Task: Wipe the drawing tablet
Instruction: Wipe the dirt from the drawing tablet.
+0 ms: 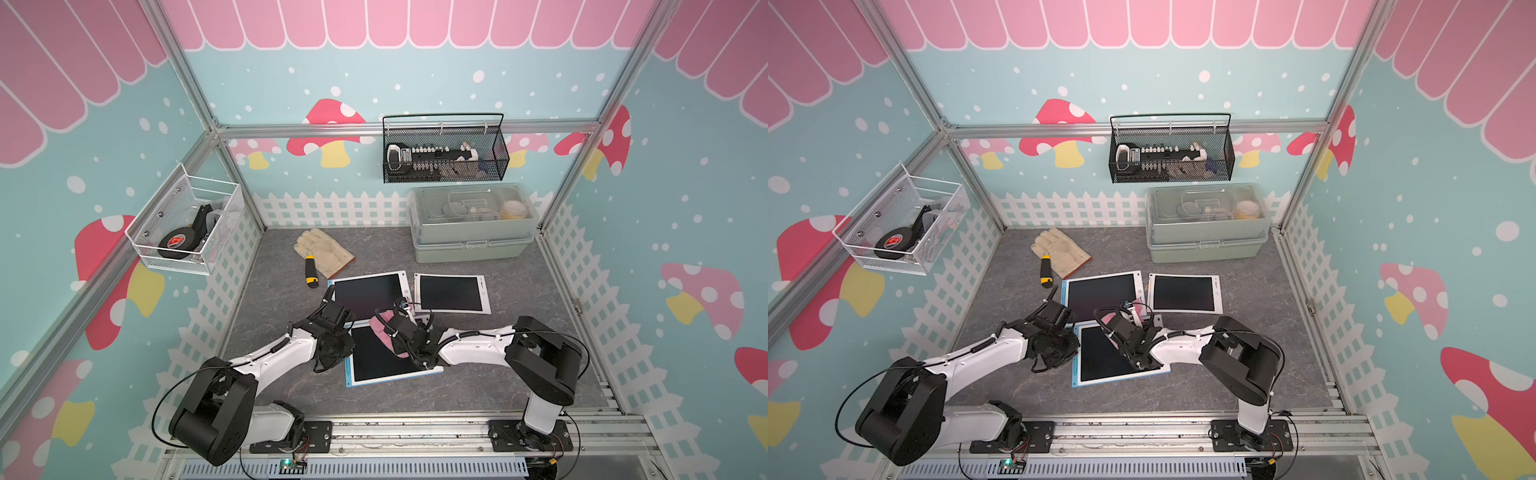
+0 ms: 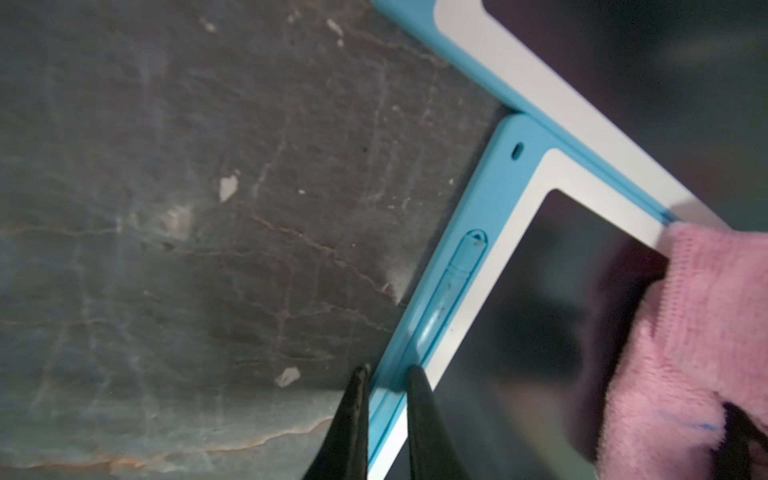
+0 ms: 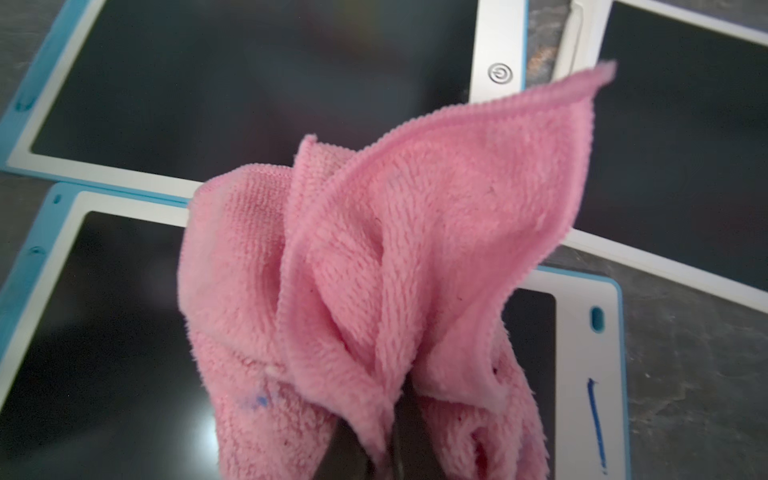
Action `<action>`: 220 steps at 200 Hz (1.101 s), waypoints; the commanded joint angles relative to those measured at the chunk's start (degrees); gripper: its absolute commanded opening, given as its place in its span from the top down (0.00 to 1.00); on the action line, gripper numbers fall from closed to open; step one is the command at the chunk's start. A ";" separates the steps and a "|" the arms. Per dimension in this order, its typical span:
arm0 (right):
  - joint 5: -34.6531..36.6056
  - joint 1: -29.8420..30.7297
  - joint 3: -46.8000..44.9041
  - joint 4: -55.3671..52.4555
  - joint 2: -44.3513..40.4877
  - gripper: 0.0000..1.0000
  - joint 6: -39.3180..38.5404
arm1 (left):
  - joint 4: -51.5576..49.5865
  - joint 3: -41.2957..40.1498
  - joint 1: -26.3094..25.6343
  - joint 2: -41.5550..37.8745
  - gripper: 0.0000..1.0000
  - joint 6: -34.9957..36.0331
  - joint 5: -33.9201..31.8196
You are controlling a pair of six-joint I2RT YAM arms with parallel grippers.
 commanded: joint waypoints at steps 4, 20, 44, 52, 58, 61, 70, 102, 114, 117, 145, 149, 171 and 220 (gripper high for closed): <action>-0.40 -6.28 -8.35 -2.02 -5.06 1.00 2.37 | -4.25 -4.31 -0.48 4.81 0.85 -0.61 -1.79; -0.37 -8.30 -12.05 -1.61 -8.50 1.00 0.54 | -4.51 -4.37 -0.45 4.94 0.85 -0.47 -2.25; -4.31 -7.08 -12.25 0.87 -7.62 1.00 -1.66 | -4.42 -4.11 -0.45 5.44 0.85 -0.18 -2.49; -4.60 -4.89 -10.21 0.97 -5.84 1.00 -2.11 | -4.43 -3.89 -0.45 5.73 0.85 -0.09 -2.56; -4.54 -2.77 -8.11 0.74 -4.39 1.00 -2.61 | -4.35 -3.77 -0.45 5.98 0.85 0.01 -2.50; -4.52 -1.90 -7.11 0.57 -3.59 1.00 -2.78 | -4.26 -3.67 -0.46 6.08 0.85 0.00 -2.45; -4.68 0.08 -4.12 0.06 -1.59 1.00 -2.75 | -4.10 -3.52 -0.45 6.46 0.85 0.17 -2.21; -3.49 -3.45 -5.78 -1.57 -1.82 1.00 1.90 | -4.16 -2.98 -0.47 7.41 0.86 0.27 -2.41; -4.88 -8.03 -10.20 -0.82 -4.17 1.00 2.88 | -4.16 -2.97 -0.45 7.69 0.86 0.19 -2.54; -5.18 -9.10 -11.37 -0.59 -4.97 1.00 2.85 | -4.16 -2.83 -0.47 7.75 0.86 0.25 -2.50; -6.24 -13.03 -16.09 0.68 -9.73 1.00 -1.83 | -4.77 -2.97 -0.45 7.78 0.86 0.35 -3.24; -6.88 -12.82 -15.95 0.89 -9.66 1.00 -2.29 | -4.82 -2.94 -0.46 7.78 0.86 0.44 -3.31; -8.11 -7.02 -12.42 2.63 -6.31 1.00 -2.85 | -4.69 -2.90 -0.50 8.12 0.86 0.75 -3.36; -3.41 -2.27 0.09 -4.42 1.98 1.00 -2.29 | -4.40 -3.14 -0.53 8.55 0.87 1.43 -2.93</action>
